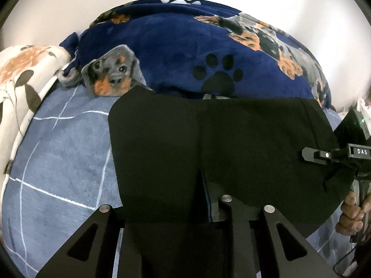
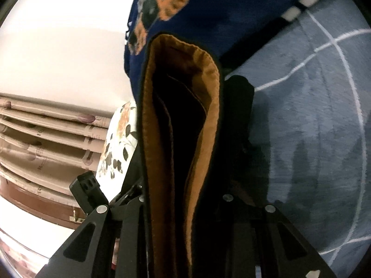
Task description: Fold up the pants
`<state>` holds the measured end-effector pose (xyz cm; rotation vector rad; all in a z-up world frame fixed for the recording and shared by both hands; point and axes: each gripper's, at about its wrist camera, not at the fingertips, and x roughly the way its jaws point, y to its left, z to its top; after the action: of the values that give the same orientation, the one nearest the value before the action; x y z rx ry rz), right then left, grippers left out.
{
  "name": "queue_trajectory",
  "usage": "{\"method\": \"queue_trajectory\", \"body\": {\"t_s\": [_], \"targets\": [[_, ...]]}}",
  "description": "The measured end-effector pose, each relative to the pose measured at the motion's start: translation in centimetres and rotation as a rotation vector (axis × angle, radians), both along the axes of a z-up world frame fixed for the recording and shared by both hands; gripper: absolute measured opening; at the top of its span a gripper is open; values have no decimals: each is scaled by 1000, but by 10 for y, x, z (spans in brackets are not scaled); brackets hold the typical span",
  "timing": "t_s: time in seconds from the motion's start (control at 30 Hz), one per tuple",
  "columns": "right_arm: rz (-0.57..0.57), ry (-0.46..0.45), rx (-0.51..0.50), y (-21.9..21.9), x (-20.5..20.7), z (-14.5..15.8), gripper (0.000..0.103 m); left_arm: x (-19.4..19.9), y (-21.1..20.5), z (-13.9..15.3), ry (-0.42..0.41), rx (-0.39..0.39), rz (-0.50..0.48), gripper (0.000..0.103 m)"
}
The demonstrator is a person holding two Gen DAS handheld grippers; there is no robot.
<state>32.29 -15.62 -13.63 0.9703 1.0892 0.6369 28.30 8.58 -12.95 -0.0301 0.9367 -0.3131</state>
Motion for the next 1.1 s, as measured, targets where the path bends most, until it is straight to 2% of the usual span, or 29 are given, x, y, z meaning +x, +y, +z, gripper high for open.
{"method": "queue_trajectory", "body": {"t_s": [0.13,0.2,0.43,0.6,0.83,0.93,1.0,1.1], "targets": [[-7,6,-10,-1,-3,-5,24,-3,3,-9,-25,17,13,38],[-7,9,-18,-1,-4,-7,25,-5,6,-13,-36,23,18,49],[3,12,-30,-3,-4,-10,25,-4,19,-20,-19,-29,45,61],[-2,16,-26,-9,-6,-11,27,-3,25,-22,-4,-35,76,75],[-51,26,-62,-24,-17,-7,35,-6,29,-21,-12,-8,120,82],[-121,14,-143,-33,-30,4,40,-10,29,-18,-33,29,143,84],[-167,-15,-237,-36,-41,19,40,-16,28,-14,-55,69,158,84],[-236,-131,-368,-36,-64,55,40,-29,28,-8,-93,123,180,84]]}}
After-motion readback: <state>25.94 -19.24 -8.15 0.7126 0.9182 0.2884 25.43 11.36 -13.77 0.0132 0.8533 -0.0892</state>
